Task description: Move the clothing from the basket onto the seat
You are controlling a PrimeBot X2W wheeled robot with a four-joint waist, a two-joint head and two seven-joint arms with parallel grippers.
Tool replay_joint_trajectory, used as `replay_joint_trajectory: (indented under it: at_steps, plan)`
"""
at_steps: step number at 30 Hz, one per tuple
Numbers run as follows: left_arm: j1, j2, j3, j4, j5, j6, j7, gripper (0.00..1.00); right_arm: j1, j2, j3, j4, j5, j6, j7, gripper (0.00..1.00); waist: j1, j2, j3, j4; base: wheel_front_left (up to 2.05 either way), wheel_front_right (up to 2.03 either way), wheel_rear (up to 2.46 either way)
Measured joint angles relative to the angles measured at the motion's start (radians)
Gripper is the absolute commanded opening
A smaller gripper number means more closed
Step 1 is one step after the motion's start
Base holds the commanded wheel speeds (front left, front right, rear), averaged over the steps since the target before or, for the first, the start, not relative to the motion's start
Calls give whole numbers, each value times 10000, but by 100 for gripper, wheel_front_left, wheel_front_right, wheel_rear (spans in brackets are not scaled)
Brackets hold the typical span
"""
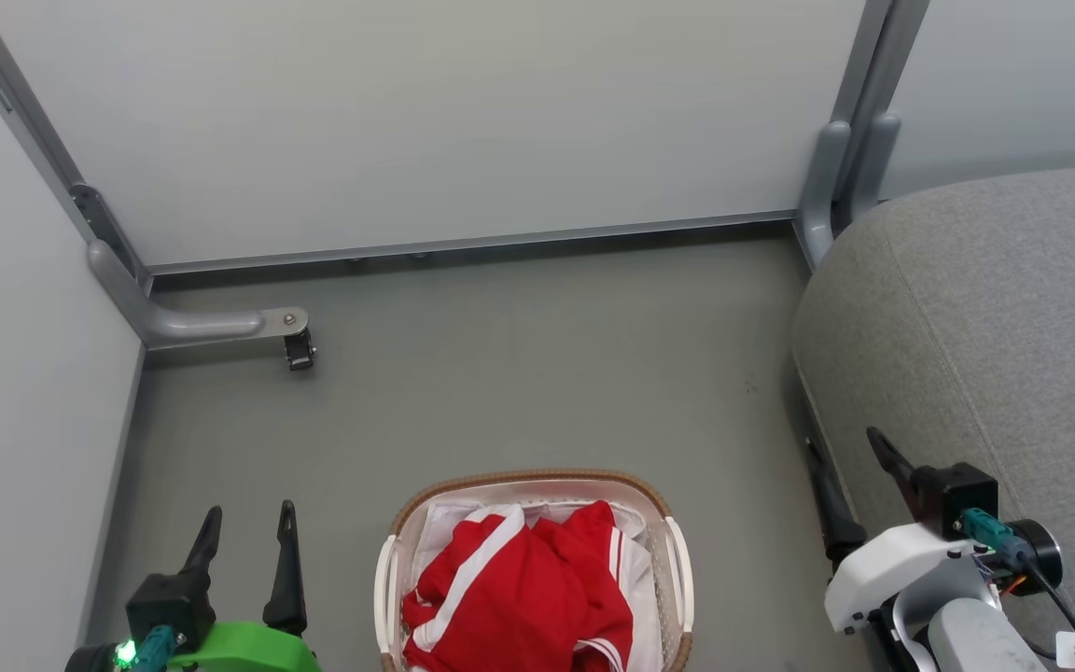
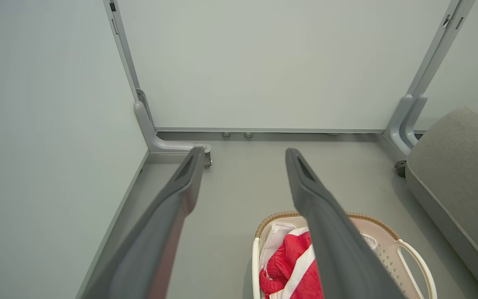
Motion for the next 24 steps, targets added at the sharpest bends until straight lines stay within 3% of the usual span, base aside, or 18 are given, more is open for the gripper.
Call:
replay_joint_trajectory:
  at_steps: [13,24]
  plan:
    - [29,-130,140,190,577,-88,-213,100,61,115,-128,-12,-782,0,-232,100,0,0,235,-93,0,0,0]
    - [-712,-150,-1122,673,17,-169,-251,100,-592,75,-165,-431,-750,0,-236,100,0,0,1388,-273,0,0,0]
